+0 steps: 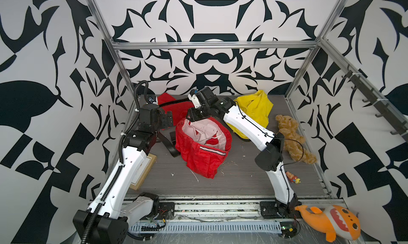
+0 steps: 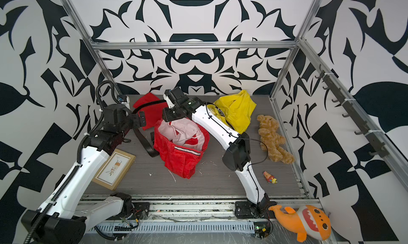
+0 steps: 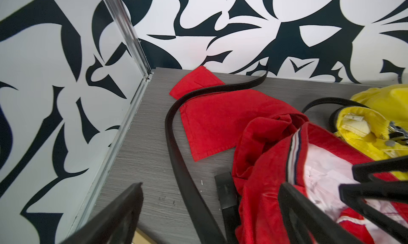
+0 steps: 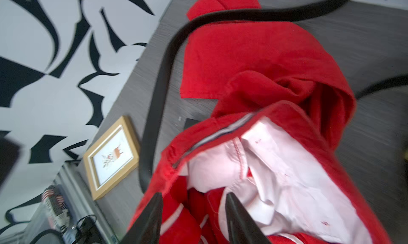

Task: Remove the belt from the trousers
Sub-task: Adjust the trousers at the center of the board.

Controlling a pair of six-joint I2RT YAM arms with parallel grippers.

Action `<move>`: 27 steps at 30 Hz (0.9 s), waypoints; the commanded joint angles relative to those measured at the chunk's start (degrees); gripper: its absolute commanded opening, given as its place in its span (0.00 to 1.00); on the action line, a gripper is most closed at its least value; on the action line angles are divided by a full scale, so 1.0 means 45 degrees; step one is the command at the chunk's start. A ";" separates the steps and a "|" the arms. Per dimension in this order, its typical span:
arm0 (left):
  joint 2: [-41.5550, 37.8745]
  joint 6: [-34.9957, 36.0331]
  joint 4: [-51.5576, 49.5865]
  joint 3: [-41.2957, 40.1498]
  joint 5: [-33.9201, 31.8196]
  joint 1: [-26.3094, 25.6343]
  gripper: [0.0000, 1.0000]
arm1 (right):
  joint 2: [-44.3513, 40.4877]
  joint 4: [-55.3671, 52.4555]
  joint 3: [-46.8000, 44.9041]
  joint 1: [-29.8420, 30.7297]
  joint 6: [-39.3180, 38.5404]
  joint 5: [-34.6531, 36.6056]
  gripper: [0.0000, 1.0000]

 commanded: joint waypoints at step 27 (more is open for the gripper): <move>0.9523 -0.2041 0.0031 0.1324 0.2692 -0.7194 0.83 | -1.2917 0.1949 -1.5639 -0.4525 0.1599 0.1803 0.62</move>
